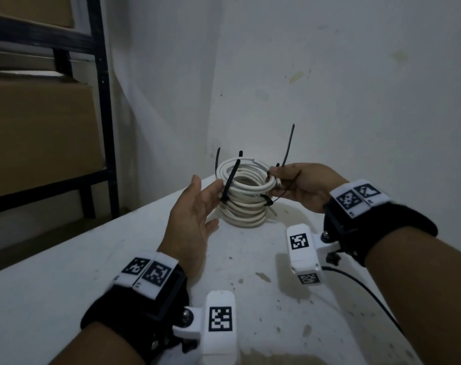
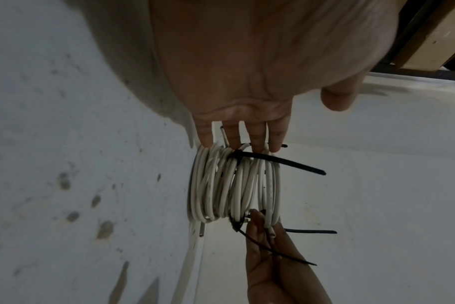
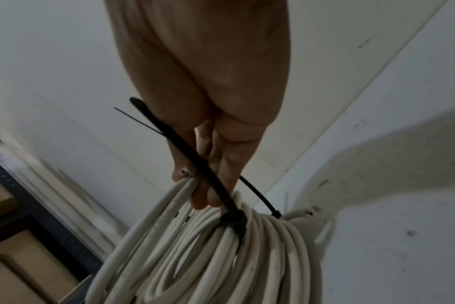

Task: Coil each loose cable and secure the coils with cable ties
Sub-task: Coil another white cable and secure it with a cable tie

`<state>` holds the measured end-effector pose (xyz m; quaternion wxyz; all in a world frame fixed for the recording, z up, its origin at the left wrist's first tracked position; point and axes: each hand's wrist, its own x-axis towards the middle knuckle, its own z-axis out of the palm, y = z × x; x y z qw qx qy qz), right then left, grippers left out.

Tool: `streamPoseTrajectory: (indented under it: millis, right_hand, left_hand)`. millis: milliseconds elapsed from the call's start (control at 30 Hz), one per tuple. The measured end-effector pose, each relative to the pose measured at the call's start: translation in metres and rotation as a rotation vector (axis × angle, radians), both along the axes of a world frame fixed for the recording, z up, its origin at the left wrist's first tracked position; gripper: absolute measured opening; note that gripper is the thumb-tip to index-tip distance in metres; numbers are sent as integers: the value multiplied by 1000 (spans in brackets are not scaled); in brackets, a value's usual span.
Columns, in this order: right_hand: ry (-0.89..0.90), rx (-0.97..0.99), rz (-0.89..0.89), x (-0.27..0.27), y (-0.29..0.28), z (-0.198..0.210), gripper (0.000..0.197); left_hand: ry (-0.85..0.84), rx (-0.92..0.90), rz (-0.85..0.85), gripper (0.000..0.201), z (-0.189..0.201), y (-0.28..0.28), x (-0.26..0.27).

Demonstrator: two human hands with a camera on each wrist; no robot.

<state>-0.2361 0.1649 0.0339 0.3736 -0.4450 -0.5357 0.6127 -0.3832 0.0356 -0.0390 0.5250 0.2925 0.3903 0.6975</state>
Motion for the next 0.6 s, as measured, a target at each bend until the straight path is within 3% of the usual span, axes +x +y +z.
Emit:
streamPoseTrajectory:
  millis: [133, 267, 433, 600]
  right_hand:
    - [-139, 14, -28, -2, 4, -3, 12]
    - [-233, 39, -73, 2, 9, -7, 17]
    - [-131, 15, -93, 0, 8, -9, 17]
    - [-96, 16, -75, -1, 7, -11, 15]
  left_hand:
    - [37, -2, 18, 58, -3, 2, 0]
    - [98, -5, 59, 41, -6, 5, 1]
    - [100, 22, -2, 71, -9, 8, -3]
    - [87, 37, 13, 70, -10, 8, -3]
